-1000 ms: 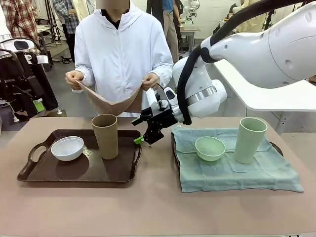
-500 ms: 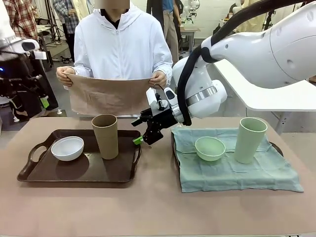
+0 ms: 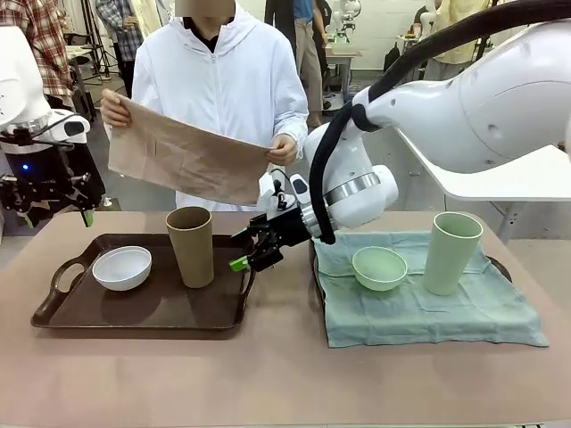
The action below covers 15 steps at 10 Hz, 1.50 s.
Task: Set up a tray with a mat and arrange the tableware.
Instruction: Pick up the Picnic Bowl and Reusable plastic cup from the Handle tray in front of the human's position and hold them in the air.
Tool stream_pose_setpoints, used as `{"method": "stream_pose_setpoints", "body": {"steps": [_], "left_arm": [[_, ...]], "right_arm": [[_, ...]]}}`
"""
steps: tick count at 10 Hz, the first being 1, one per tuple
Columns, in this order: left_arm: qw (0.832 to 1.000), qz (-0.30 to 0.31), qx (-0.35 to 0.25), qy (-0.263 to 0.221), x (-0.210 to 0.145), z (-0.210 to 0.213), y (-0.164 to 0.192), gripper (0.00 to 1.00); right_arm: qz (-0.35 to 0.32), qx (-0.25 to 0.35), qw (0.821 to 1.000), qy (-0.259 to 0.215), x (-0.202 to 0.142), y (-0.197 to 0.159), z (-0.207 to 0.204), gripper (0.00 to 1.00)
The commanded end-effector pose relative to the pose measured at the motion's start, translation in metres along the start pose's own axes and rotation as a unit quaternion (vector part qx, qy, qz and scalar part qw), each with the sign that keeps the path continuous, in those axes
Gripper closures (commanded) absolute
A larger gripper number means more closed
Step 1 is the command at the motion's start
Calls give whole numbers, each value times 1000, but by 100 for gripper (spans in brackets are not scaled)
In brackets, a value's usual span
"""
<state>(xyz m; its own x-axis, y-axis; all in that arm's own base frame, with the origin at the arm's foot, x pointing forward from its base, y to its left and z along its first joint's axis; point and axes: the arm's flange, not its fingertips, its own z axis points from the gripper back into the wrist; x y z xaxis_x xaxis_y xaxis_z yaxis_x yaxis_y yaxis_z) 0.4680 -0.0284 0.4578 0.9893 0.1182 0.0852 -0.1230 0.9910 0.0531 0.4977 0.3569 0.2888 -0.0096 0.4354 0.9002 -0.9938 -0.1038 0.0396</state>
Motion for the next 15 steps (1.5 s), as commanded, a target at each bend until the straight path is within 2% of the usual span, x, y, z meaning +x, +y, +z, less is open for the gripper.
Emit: {"method": "stream_pose_setpoints", "body": {"steps": [1, 4, 6, 10, 15], "left_arm": [[1000, 5, -10, 26, 9, -7, 2, 0], [998, -16, -25, 50, 18, -23, 3, 0], [996, -40, -34, 65, 27, -38, -3, 0], [991, -52, -53, 107, 46, -61, -19, 0], [986, -61, -67, 139, 58, -85, -30, 0]], "right_arm": [[24, 3, 1000, -10, 9, -9, -20, 0], [61, -37, 997, -21, 13, -18, -37, 0], [50, -58, 997, -27, 11, -27, -41, 0], [11, -37, 999, -26, 2, -27, -63, 0], [31, -33, 999, -29, 7, -29, -78, 0]]}}
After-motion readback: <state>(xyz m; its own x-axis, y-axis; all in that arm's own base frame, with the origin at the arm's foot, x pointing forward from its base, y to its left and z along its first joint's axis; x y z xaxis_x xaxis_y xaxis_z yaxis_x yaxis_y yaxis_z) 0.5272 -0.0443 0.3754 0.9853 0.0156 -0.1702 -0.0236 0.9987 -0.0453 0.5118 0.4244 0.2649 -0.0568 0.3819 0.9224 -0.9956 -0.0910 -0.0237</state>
